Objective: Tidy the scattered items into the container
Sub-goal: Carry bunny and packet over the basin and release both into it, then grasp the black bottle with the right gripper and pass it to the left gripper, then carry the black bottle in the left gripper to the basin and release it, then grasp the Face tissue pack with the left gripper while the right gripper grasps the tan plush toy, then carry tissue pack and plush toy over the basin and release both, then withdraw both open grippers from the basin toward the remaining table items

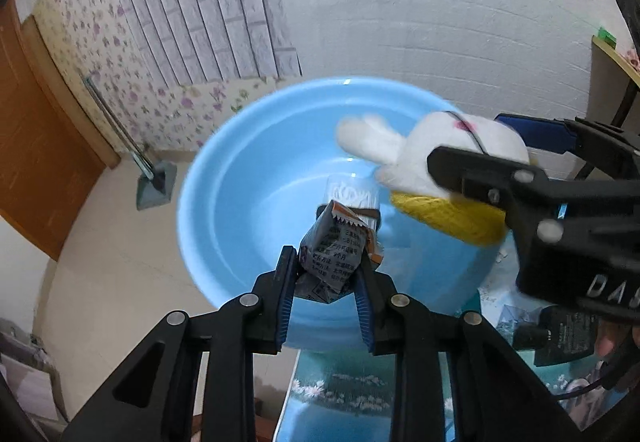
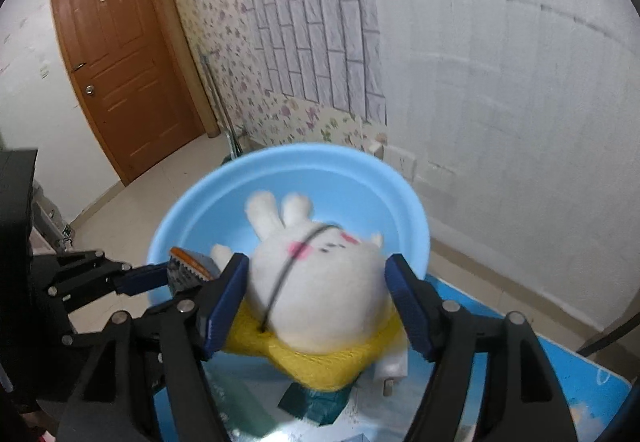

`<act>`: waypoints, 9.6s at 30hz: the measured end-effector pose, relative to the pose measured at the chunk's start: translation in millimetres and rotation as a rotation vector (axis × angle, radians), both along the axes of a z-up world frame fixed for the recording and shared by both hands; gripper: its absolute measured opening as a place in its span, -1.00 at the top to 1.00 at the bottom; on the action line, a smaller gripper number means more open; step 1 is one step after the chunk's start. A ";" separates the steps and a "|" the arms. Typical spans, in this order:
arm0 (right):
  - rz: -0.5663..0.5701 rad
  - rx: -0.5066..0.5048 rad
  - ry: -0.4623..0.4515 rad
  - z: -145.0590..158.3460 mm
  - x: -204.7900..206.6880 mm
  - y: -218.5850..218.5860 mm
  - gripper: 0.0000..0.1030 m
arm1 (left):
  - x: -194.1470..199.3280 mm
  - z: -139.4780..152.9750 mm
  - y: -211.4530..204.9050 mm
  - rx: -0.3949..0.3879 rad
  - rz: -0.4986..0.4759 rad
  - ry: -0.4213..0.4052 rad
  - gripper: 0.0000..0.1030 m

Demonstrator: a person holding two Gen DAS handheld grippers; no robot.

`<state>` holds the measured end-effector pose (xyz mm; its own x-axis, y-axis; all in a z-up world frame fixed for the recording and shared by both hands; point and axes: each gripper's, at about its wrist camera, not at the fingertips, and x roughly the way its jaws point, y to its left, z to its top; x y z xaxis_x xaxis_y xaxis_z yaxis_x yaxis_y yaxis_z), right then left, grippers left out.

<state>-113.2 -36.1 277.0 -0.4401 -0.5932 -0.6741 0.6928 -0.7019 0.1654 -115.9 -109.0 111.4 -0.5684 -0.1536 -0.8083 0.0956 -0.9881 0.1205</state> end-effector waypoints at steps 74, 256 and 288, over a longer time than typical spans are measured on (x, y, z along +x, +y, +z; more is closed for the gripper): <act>0.018 0.191 -0.136 -99.2 102.1 182.0 -0.73 | 44.8 -92.5 147.4 0.114 -0.705 -0.132 0.38; 0.193 0.148 0.094 -10.2 1.8 -7.8 0.05 | -47.1 -23.8 -5.3 -0.132 -0.104 0.050 -0.32; 0.161 0.041 0.079 10.6 15.8 -0.4 -0.09 | -35.4 -7.8 -11.2 -0.125 -0.022 0.073 -0.39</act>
